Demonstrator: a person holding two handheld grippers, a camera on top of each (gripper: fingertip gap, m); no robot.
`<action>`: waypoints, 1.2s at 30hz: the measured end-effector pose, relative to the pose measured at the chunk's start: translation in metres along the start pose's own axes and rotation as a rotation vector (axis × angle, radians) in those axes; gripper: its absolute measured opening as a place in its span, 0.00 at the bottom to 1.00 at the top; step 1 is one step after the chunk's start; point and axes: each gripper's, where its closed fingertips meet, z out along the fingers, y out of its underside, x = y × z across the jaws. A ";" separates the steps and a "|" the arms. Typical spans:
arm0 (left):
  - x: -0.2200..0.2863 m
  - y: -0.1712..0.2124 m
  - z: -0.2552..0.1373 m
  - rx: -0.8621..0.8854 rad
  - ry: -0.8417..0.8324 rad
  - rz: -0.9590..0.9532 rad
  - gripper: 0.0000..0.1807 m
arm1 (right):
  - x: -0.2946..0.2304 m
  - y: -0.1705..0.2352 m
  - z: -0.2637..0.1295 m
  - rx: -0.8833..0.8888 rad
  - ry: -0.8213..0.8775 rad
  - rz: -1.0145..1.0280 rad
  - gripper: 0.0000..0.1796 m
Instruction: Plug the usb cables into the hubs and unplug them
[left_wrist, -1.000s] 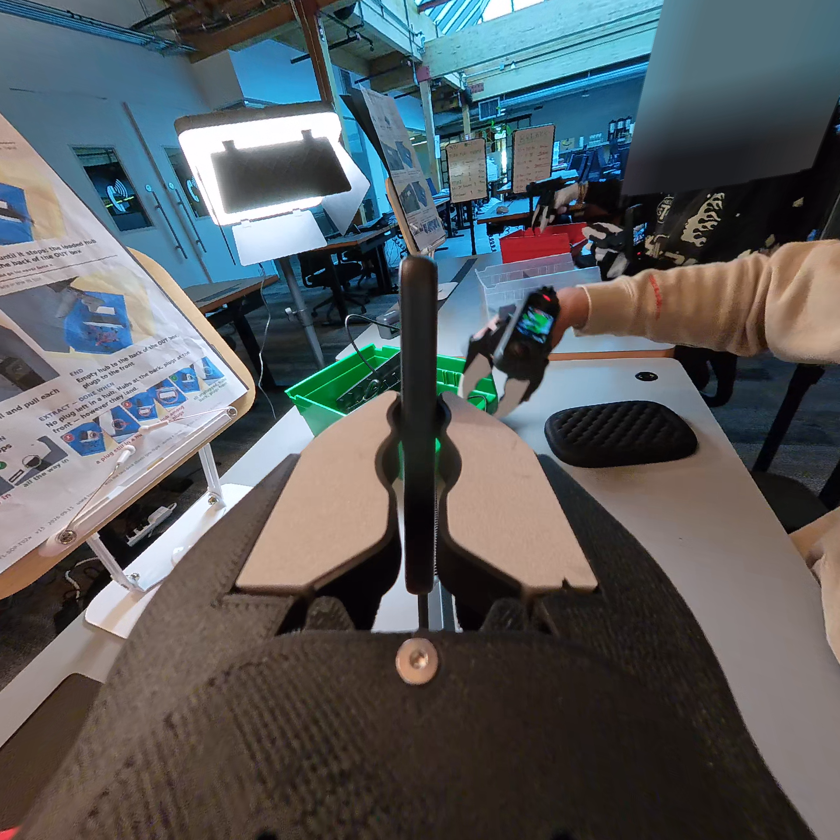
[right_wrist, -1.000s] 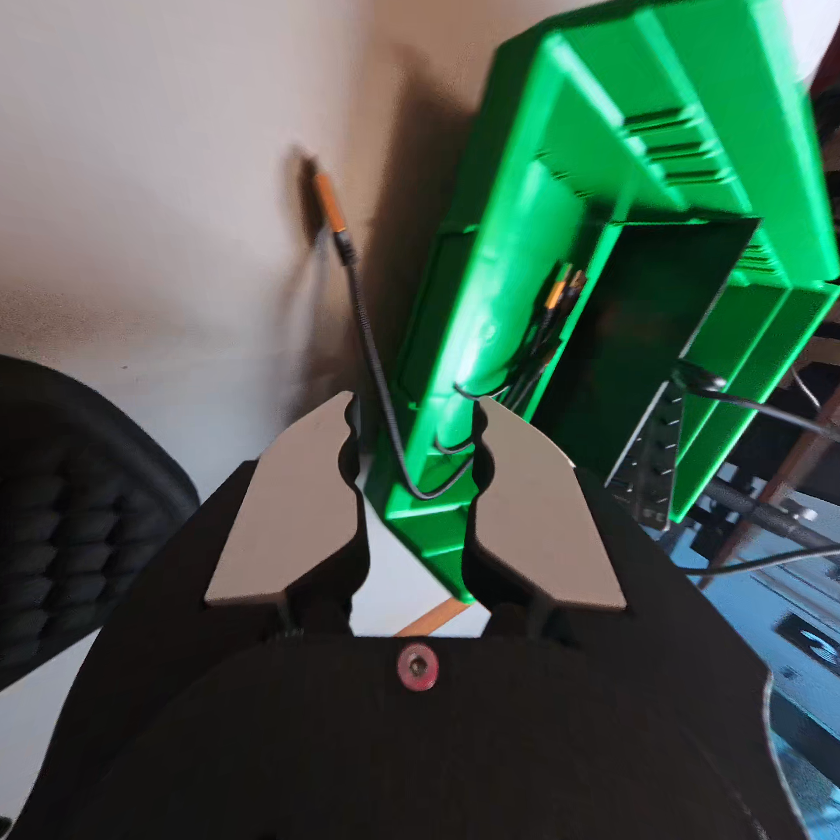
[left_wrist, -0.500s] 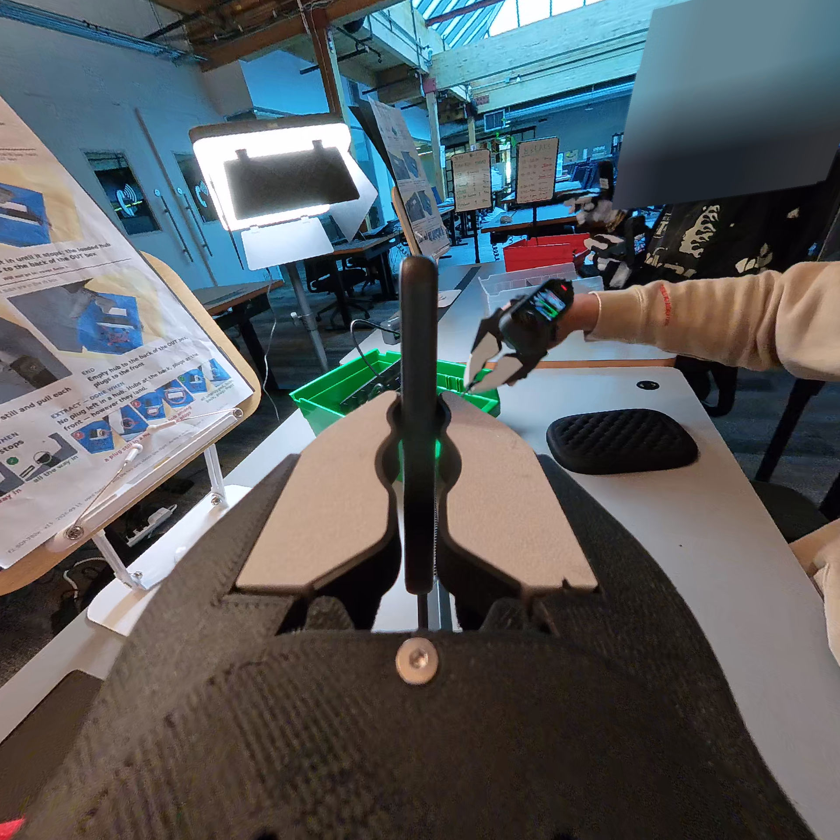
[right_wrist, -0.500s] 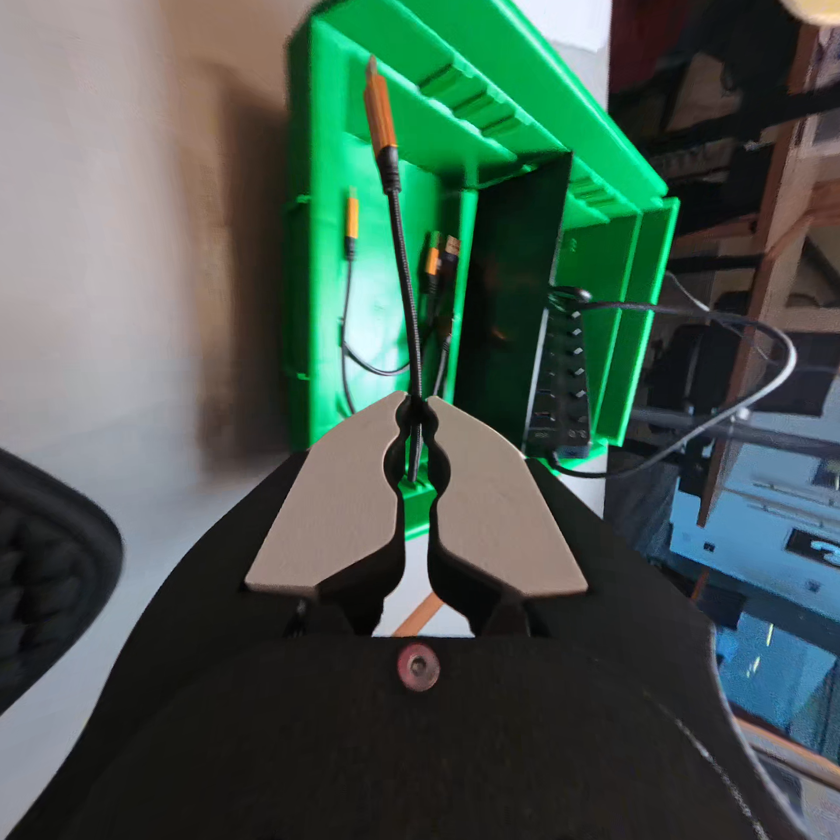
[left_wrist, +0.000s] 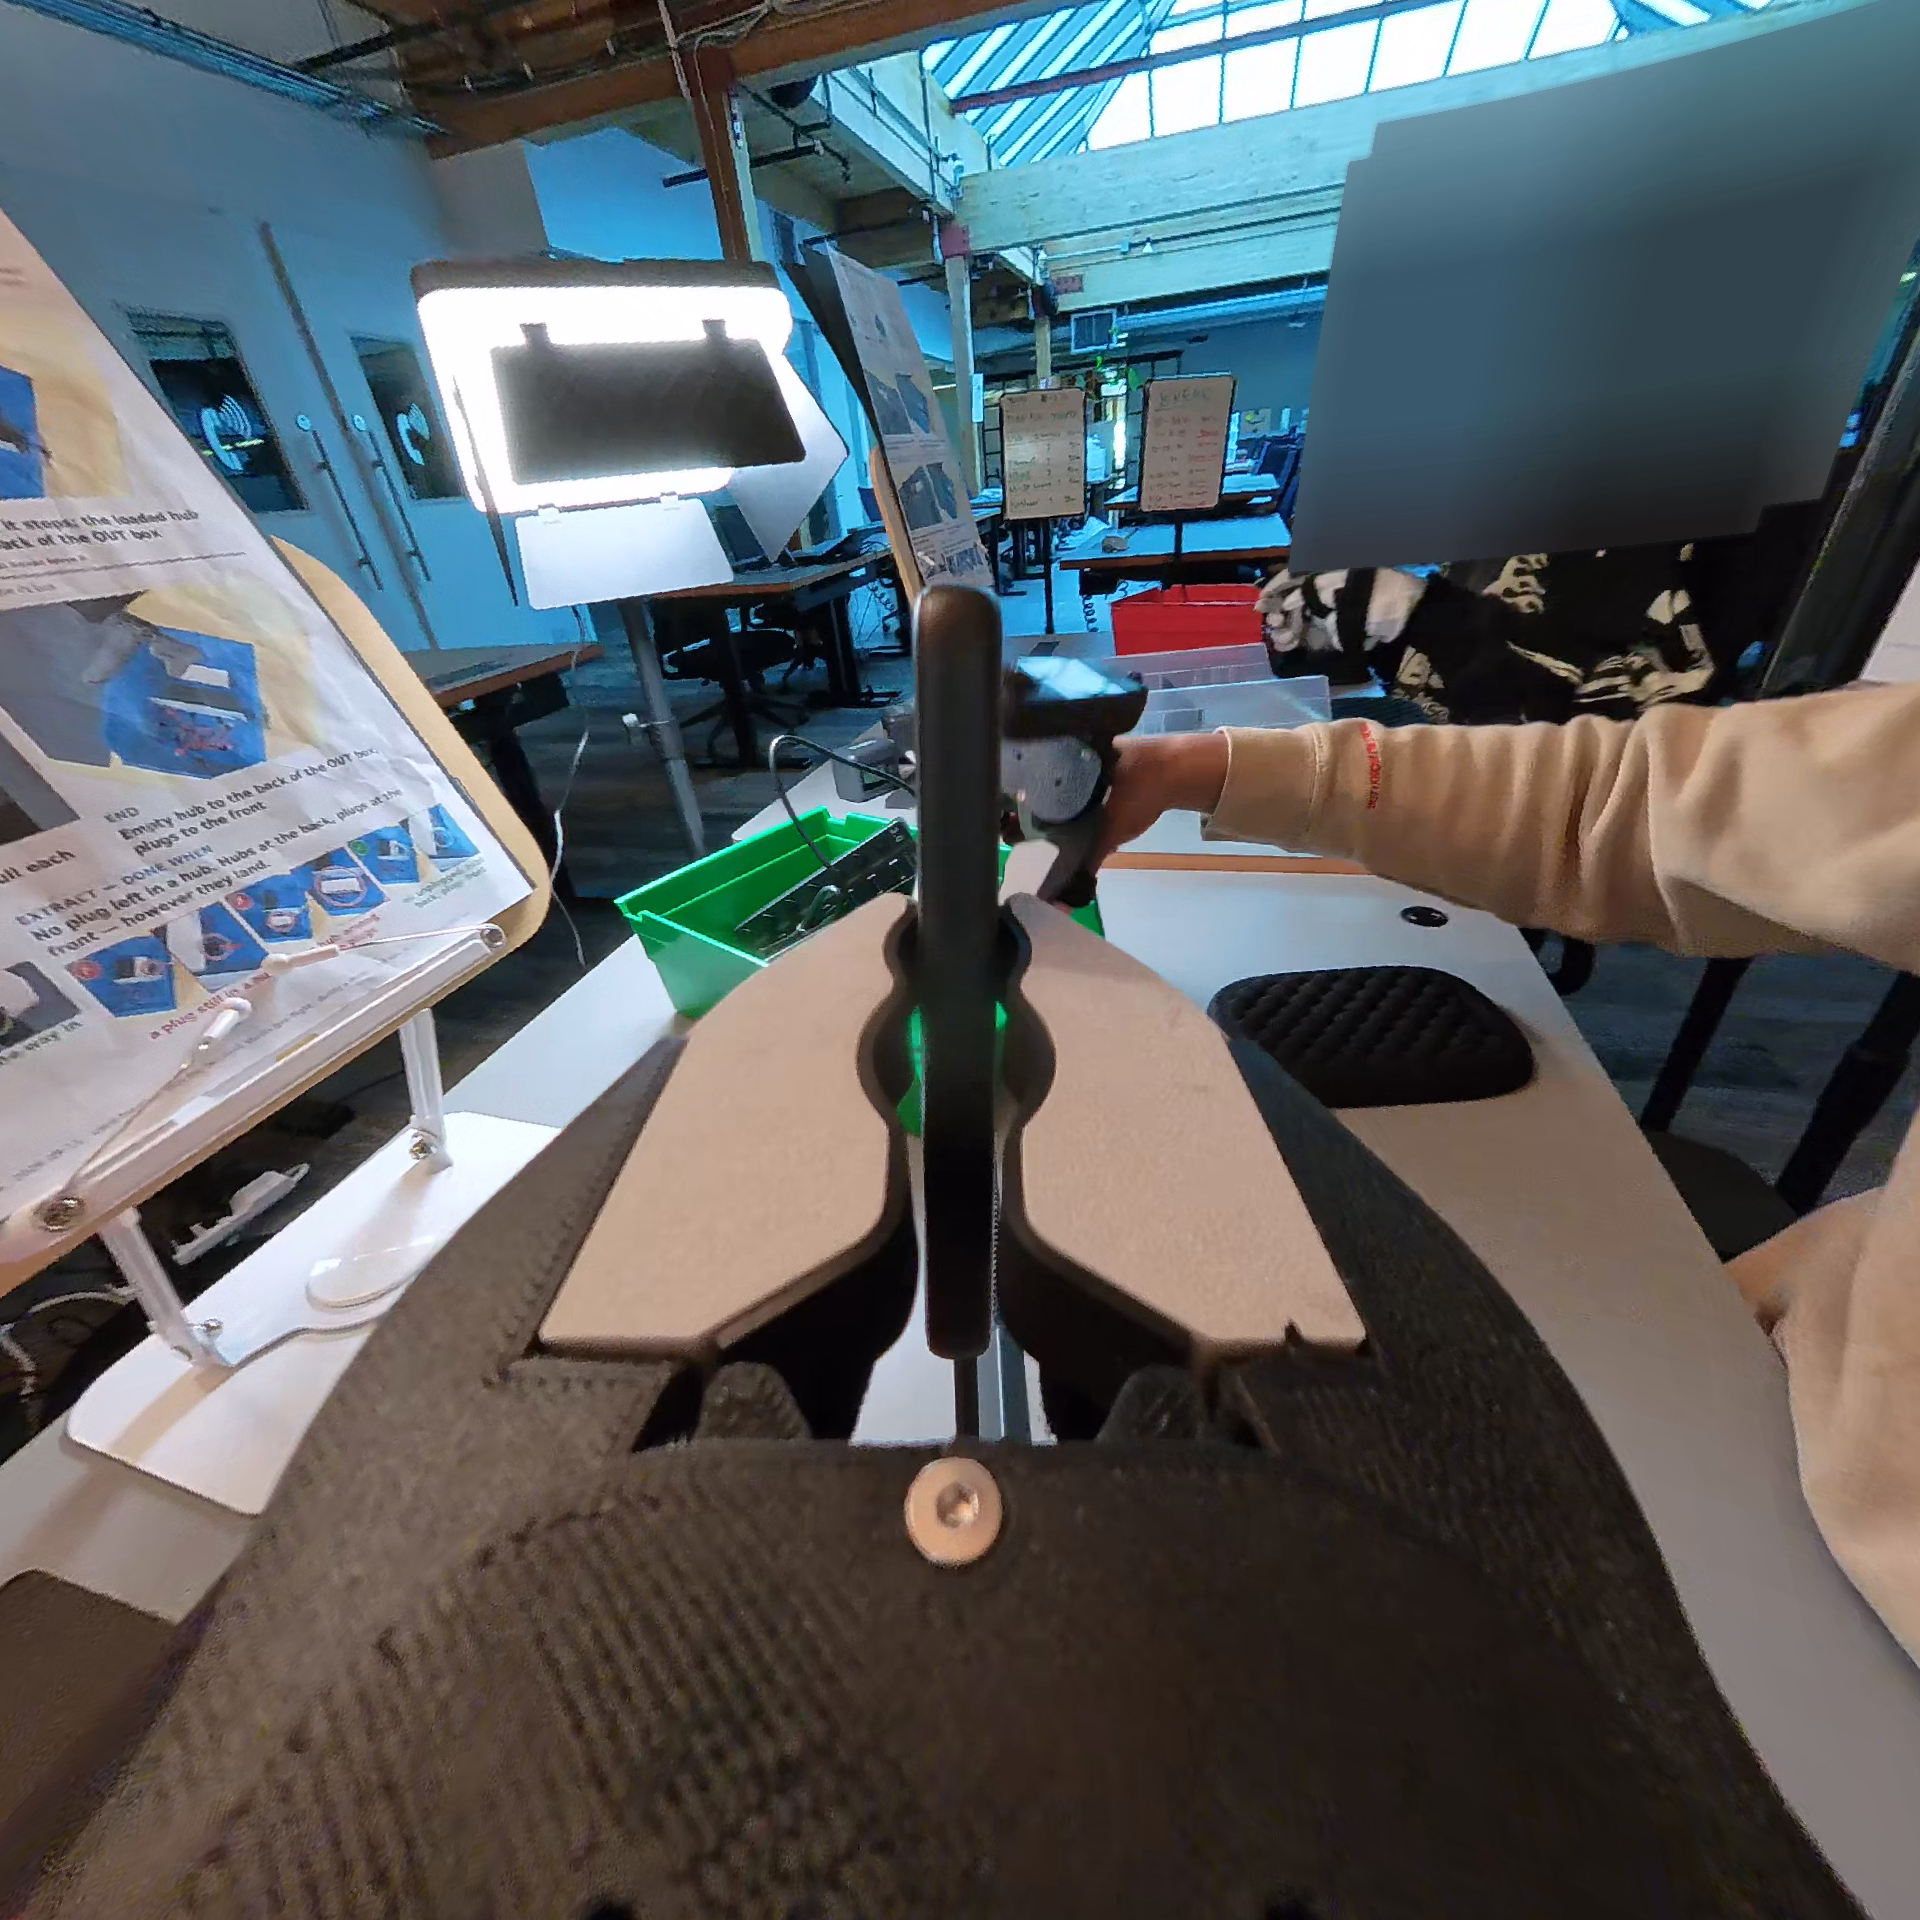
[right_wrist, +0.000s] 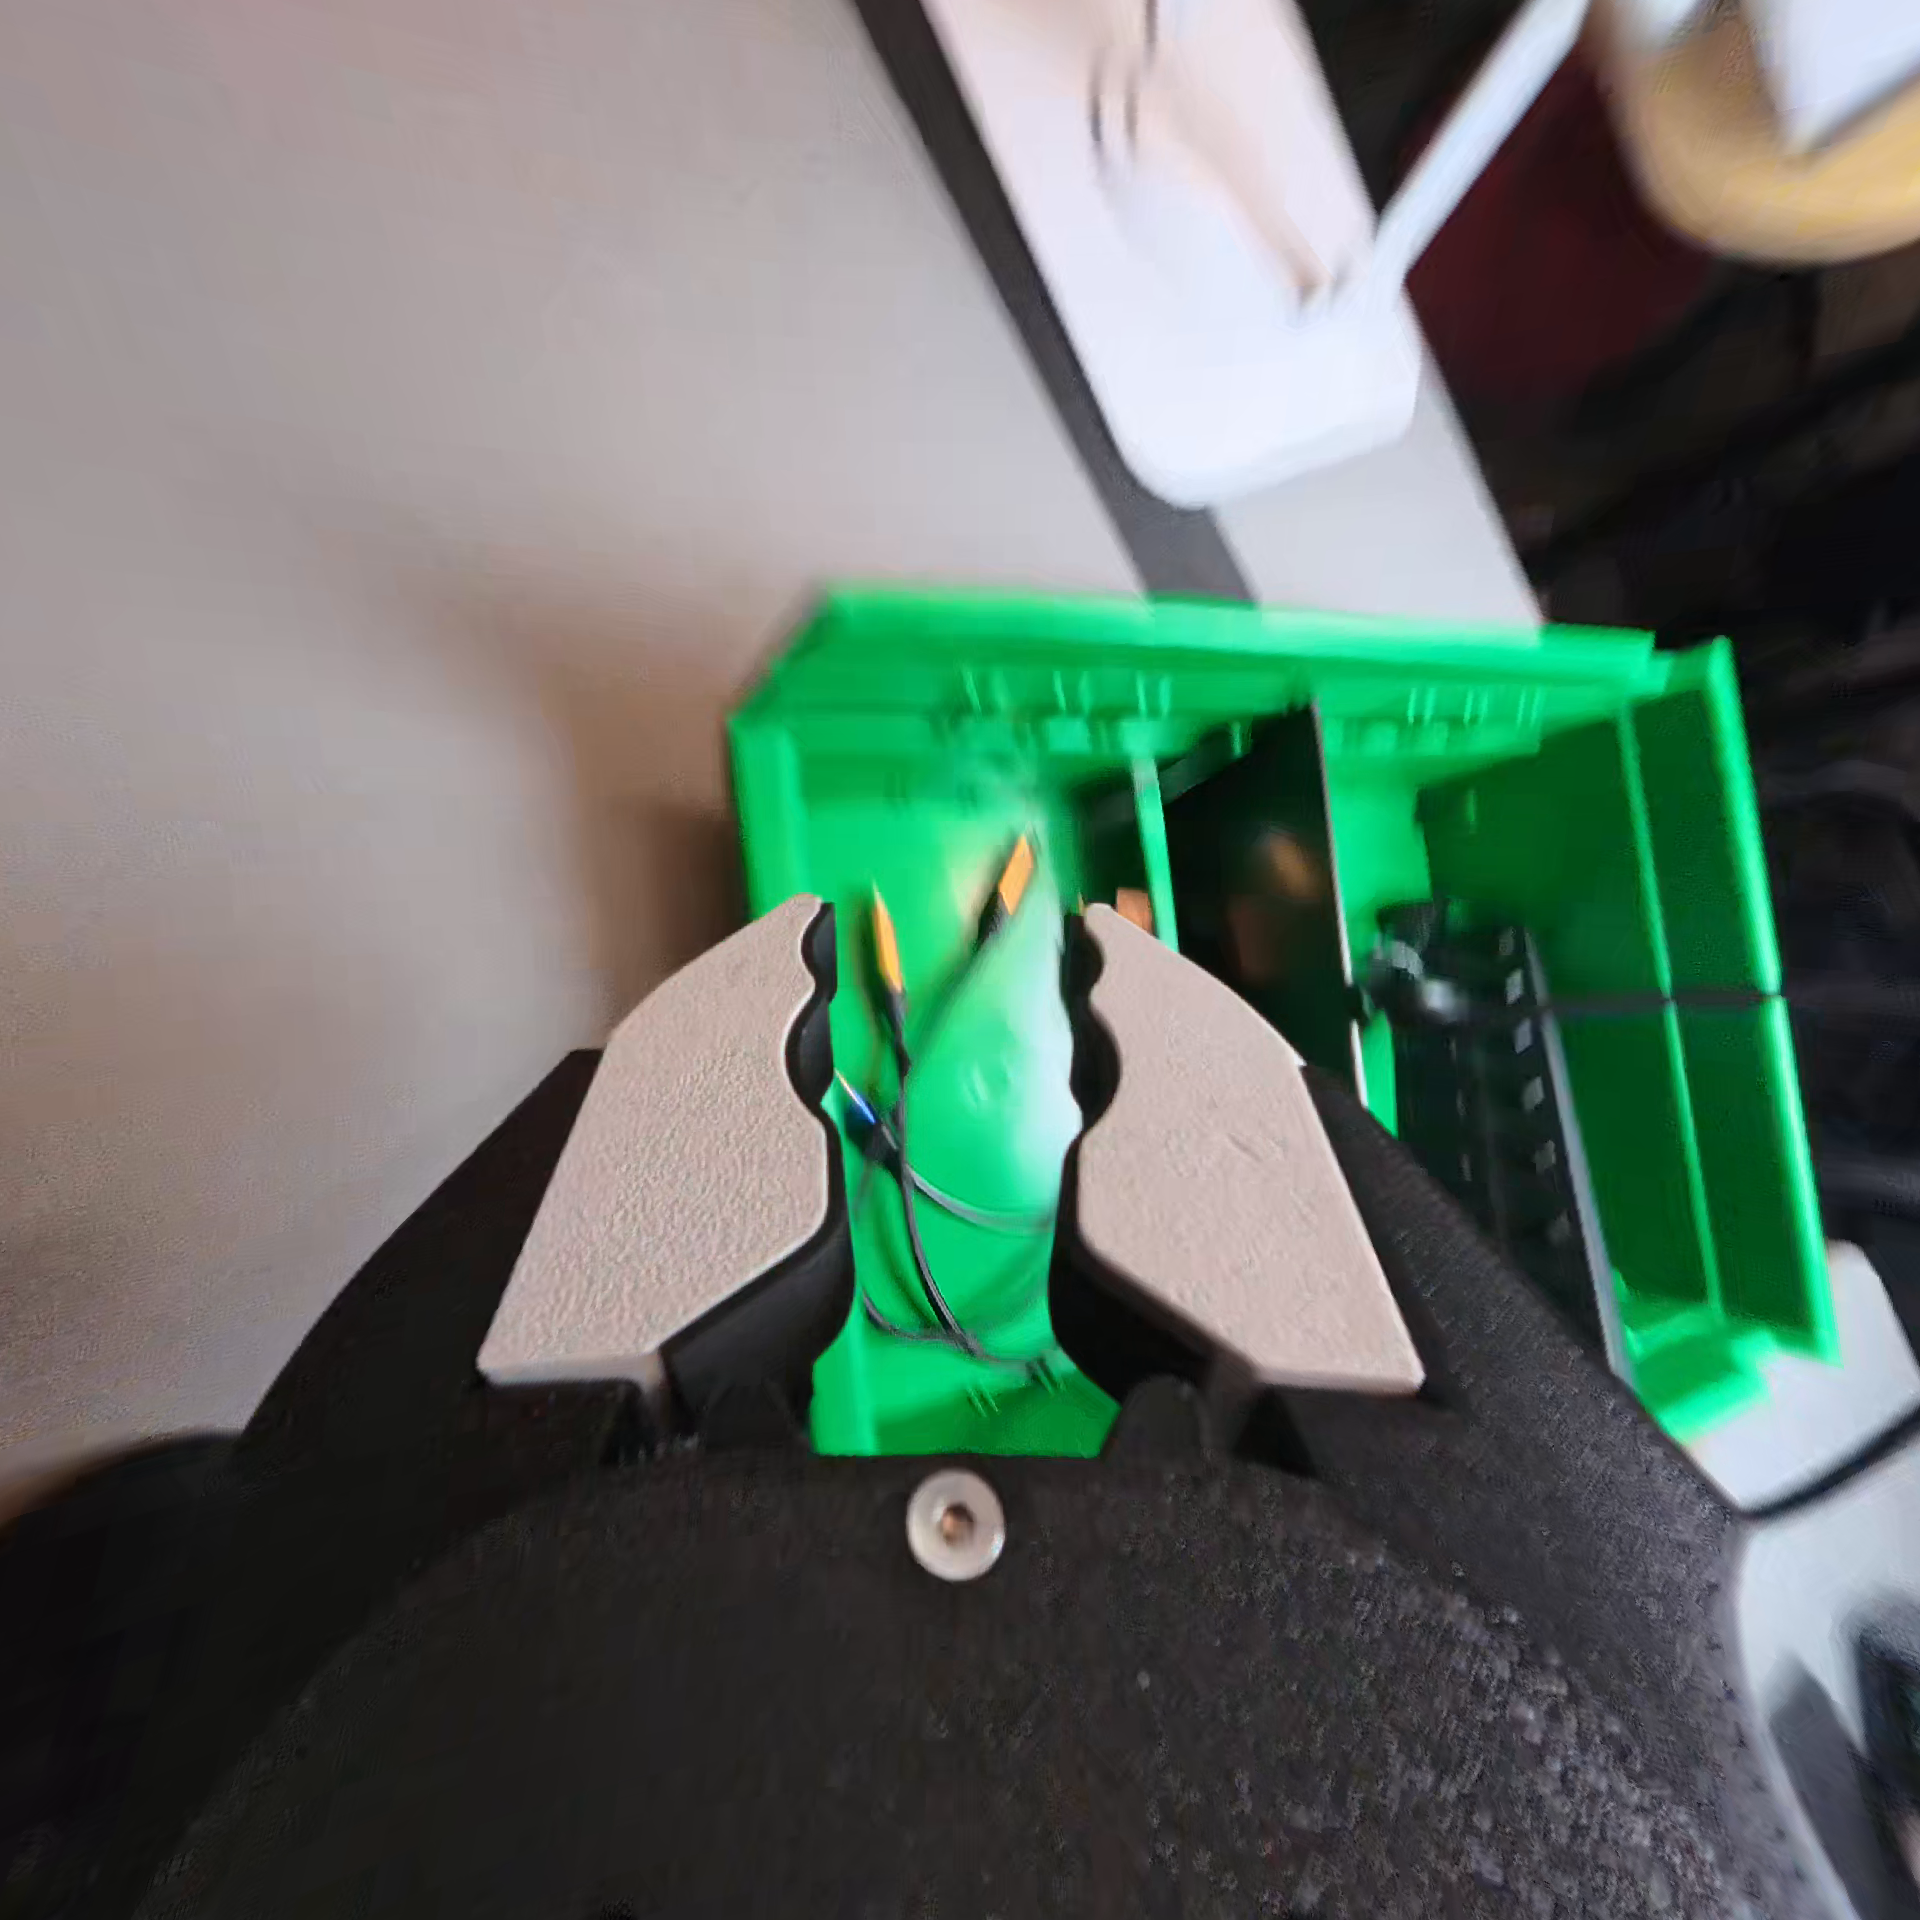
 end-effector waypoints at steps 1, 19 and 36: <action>0.000 0.002 0.002 0.004 0.010 -0.013 0.07 | -0.010 -0.026 -0.012 0.115 -0.032 0.017 0.24; 0.048 0.032 0.058 0.031 0.227 -0.041 0.07 | -0.166 -0.185 -0.062 0.682 -0.387 -0.177 0.07; 0.052 0.073 0.060 -0.258 0.200 0.127 0.07 | -0.170 -0.176 -0.060 0.679 -0.434 -0.172 0.05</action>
